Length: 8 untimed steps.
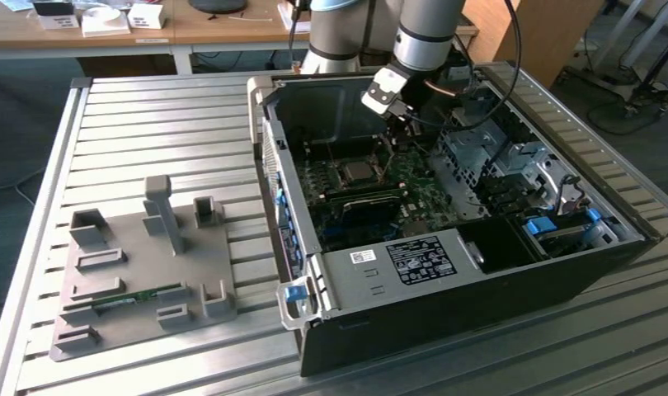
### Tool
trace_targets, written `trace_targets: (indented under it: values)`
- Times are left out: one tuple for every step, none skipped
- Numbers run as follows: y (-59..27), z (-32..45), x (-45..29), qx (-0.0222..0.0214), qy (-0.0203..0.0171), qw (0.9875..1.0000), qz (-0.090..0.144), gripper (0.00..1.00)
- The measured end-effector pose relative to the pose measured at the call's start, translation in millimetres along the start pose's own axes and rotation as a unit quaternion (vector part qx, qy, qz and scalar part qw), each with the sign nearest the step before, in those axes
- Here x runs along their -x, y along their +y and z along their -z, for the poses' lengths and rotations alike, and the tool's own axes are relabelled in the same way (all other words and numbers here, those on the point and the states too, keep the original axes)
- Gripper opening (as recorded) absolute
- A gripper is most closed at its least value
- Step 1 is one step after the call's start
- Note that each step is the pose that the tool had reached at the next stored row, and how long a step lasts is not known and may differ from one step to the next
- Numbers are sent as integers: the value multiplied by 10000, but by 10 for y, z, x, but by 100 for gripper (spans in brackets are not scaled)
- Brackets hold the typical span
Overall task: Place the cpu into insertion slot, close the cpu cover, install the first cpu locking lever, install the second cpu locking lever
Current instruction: 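Close the cpu cover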
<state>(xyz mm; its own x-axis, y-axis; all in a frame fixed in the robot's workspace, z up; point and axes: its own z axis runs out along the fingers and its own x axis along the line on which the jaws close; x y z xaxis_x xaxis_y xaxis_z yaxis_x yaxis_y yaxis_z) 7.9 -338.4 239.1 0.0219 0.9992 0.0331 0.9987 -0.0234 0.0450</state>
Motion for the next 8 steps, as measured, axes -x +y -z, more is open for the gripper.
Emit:
trace_targets:
  values:
    - [-14,0,0,0,0,10000,-2,11]
    - [-29,-1,1,0,0,10000,-4,11]
    - [-42,-1,1,0,0,10000,-7,11]
    - [-58,-1,1,0,0,10000,-9,11]
    - [-72,-1,2,1,0,10000,-11,11]
    - [-86,-1,2,1,0,10000,-13,11]
    - [-101,-2,3,1,0,10000,-14,11]
    - [-118,-2,3,1,0,10000,-16,11]
